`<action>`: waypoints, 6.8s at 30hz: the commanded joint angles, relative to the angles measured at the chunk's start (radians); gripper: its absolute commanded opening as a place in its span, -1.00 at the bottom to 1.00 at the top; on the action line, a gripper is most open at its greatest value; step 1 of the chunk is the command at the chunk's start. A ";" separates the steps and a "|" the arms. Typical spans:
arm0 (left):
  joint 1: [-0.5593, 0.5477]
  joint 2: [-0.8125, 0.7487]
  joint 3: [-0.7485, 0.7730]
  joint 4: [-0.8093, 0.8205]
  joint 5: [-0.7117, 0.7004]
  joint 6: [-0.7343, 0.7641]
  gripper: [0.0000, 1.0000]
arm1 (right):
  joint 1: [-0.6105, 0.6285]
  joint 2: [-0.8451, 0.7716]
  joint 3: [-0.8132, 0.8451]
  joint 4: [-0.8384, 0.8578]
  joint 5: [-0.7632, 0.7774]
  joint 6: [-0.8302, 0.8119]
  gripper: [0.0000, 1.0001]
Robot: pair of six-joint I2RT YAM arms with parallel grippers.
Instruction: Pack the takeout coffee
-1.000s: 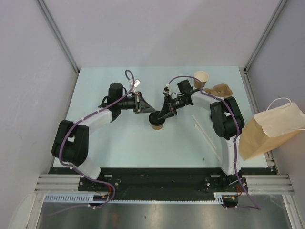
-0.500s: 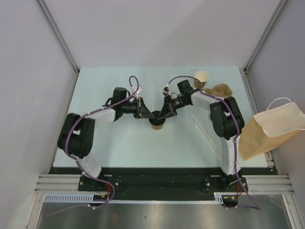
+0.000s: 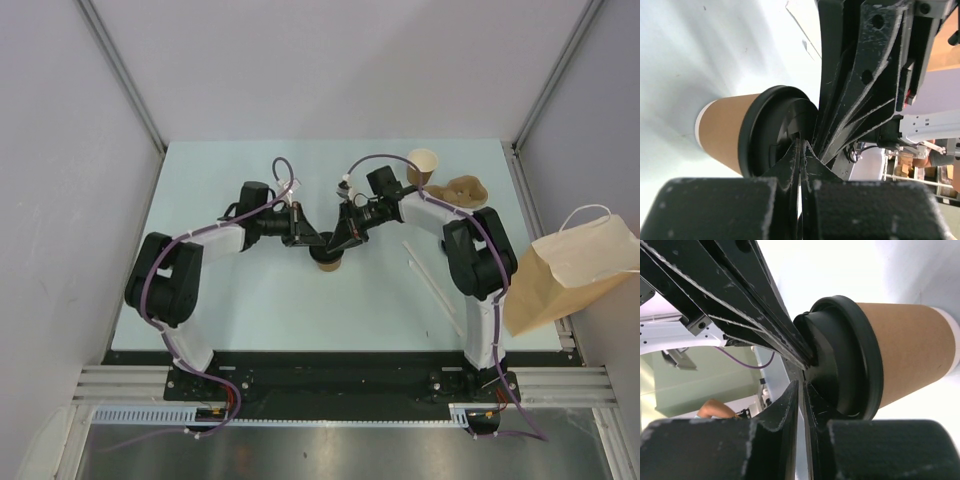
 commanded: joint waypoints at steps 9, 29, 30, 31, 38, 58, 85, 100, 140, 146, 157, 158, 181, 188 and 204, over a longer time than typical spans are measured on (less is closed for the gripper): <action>-0.011 0.080 0.073 -0.053 -0.063 0.049 -0.99 | -0.045 -0.195 -0.002 0.154 0.017 0.131 -0.73; -0.023 0.083 0.064 -0.082 -0.082 0.087 -1.00 | -0.051 0.017 -0.160 0.009 0.230 0.007 -0.78; -0.023 0.085 0.064 -0.084 -0.085 0.088 -1.00 | -0.058 0.018 -0.162 0.017 0.223 0.015 -0.79; -0.023 0.083 0.062 -0.087 -0.086 0.091 -1.00 | -0.066 0.008 -0.162 0.026 0.207 0.026 -0.80; -0.025 0.089 0.065 -0.093 -0.092 0.105 -1.00 | -0.054 -0.169 -0.147 0.170 0.014 0.124 -0.79; -0.029 0.095 0.073 -0.093 -0.091 0.105 -1.00 | -0.032 -0.063 -0.173 0.061 0.069 -0.003 -0.80; -0.031 0.080 0.067 -0.121 -0.099 0.119 -1.00 | -0.061 -0.295 -0.193 0.227 0.023 0.160 -0.82; -0.031 0.092 0.047 -0.116 -0.102 0.124 -1.00 | -0.054 -0.070 -0.196 -0.015 0.204 -0.095 -0.87; -0.039 -0.078 0.071 0.000 0.047 0.044 -0.99 | -0.023 -0.089 -0.108 0.003 0.256 -0.058 -0.88; -0.039 -0.187 0.067 0.025 0.087 0.035 -1.00 | -0.025 -0.069 -0.108 0.011 0.255 -0.057 -0.89; -0.034 0.063 0.022 -0.053 -0.051 0.070 -1.00 | -0.029 -0.048 -0.107 0.008 0.262 -0.055 -0.89; -0.033 0.081 0.010 -0.069 -0.063 0.081 -1.00 | -0.028 -0.045 -0.105 0.005 0.264 -0.060 -0.90; -0.036 -0.330 0.201 -0.413 -0.287 0.435 0.99 | -0.014 -0.219 -0.035 0.192 0.063 0.119 0.10; -0.158 -0.336 0.314 -0.561 -0.546 0.637 0.99 | -0.080 -0.319 0.117 0.034 0.099 0.022 0.66; -0.395 -0.057 0.510 -0.744 -0.838 0.750 0.99 | -0.227 -0.528 0.174 -0.354 0.316 -0.279 0.99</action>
